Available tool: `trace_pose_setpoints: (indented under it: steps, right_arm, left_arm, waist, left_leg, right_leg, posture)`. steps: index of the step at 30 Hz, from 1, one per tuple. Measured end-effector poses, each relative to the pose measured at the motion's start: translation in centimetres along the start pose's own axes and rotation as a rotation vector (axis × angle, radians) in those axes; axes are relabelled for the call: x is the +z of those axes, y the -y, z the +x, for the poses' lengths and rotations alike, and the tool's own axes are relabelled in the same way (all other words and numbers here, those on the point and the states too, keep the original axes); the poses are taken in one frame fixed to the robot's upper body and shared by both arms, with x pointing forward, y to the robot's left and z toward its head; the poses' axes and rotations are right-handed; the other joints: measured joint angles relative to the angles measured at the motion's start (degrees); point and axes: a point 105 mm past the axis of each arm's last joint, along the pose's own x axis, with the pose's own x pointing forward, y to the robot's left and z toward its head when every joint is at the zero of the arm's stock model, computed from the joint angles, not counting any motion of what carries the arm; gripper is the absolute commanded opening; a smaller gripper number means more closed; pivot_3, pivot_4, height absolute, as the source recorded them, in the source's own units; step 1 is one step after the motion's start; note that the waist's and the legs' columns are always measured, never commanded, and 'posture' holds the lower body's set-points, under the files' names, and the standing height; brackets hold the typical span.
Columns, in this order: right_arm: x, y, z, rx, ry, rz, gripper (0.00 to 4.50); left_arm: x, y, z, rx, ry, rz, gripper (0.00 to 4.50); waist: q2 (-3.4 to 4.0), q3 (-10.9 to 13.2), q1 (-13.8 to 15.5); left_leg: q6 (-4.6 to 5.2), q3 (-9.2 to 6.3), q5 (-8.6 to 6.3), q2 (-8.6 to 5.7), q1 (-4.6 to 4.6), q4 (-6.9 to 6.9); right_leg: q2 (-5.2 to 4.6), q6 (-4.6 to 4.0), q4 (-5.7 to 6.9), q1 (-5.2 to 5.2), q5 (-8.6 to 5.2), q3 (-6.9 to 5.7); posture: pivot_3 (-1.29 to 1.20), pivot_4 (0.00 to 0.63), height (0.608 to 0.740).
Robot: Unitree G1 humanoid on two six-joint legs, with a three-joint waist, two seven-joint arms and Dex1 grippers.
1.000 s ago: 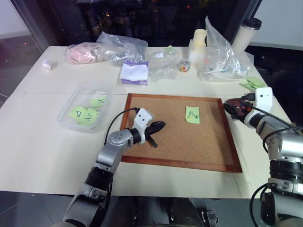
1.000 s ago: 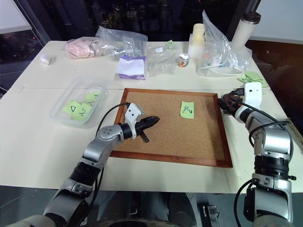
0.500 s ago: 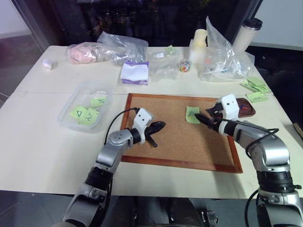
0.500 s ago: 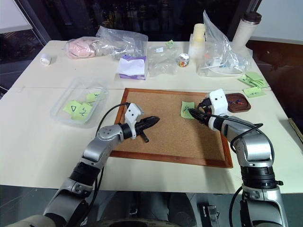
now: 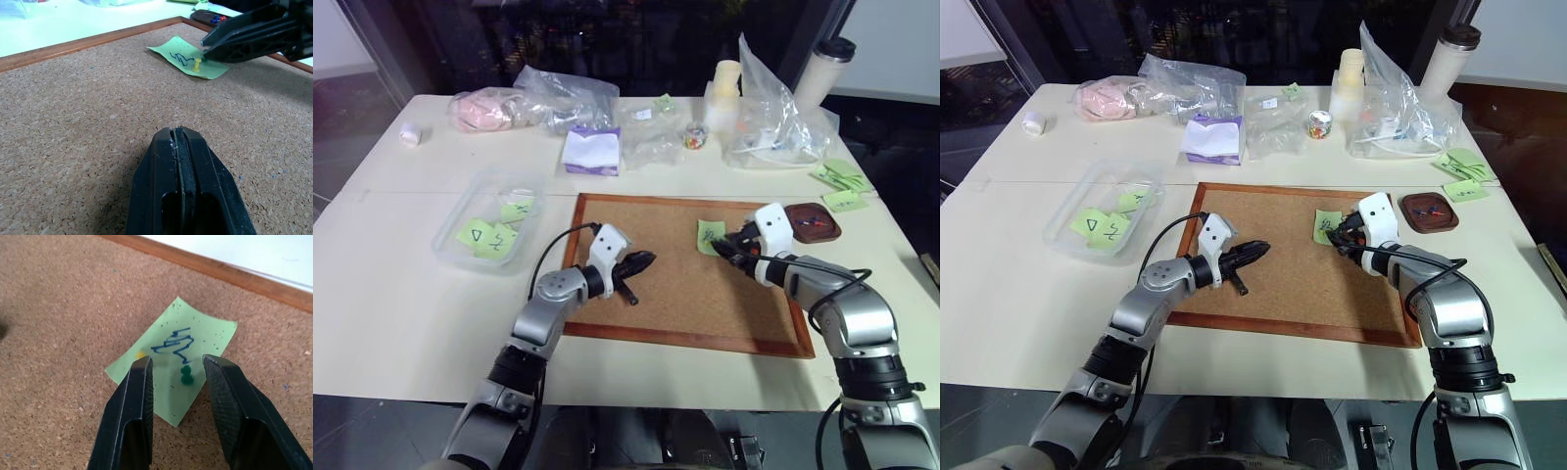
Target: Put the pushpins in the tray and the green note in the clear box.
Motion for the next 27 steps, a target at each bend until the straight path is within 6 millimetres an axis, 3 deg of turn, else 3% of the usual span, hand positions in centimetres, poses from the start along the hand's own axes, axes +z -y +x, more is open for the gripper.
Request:
trace_pose_setpoints:
  steps: [2,16,23,27]
  right_arm:
    - [-0.2,0.1,0.1,-0.005,-0.006,-0.004,0.07]
    - [0.1,0.4,0.2,0.002,0.003,0.015,0.07]
    - [4.8,2.9,-2.0,-0.087,0.129,0.007,0.07]
    - [6.2,4.5,-2.8,-0.160,0.177,0.026,0.07]
  left_arm:
    - [0.0,0.0,0.0,0.000,0.000,0.000,0.00]
    - [-0.1,0.0,0.0,0.014,-0.002,0.006,0.00]
    - [-0.1,0.0,0.1,0.012,-0.005,0.007,0.00]
    - [-0.1,0.1,0.2,0.004,-0.007,0.011,0.00]
  waist:
    - [0.00,0.00,-0.01]
    - [0.00,0.00,0.02]
    - [0.00,0.00,0.07]
    - [0.00,0.00,0.14]
  left_leg:
    - [0.00,0.00,0.00,0.00,0.00,0.00]
    - [0.00,0.00,0.00,0.01,0.01,0.00]
    - [0.00,-0.02,0.00,0.01,0.01,0.00]
    - [0.00,-0.01,0.00,0.00,0.01,0.00]
  right_leg:
    - [0.00,0.00,0.00,0.00,0.00,0.00]
    - [0.00,0.00,0.01,0.01,0.00,0.00]
    - [-0.01,0.00,0.00,0.02,0.00,-0.01]
    - [-0.02,0.00,-0.01,0.04,0.00,-0.01]
  posture:
    - [0.00,0.150,0.740]
    - [0.00,0.150,0.740]
    - [0.00,0.150,0.740]
    - [0.00,0.150,0.740]
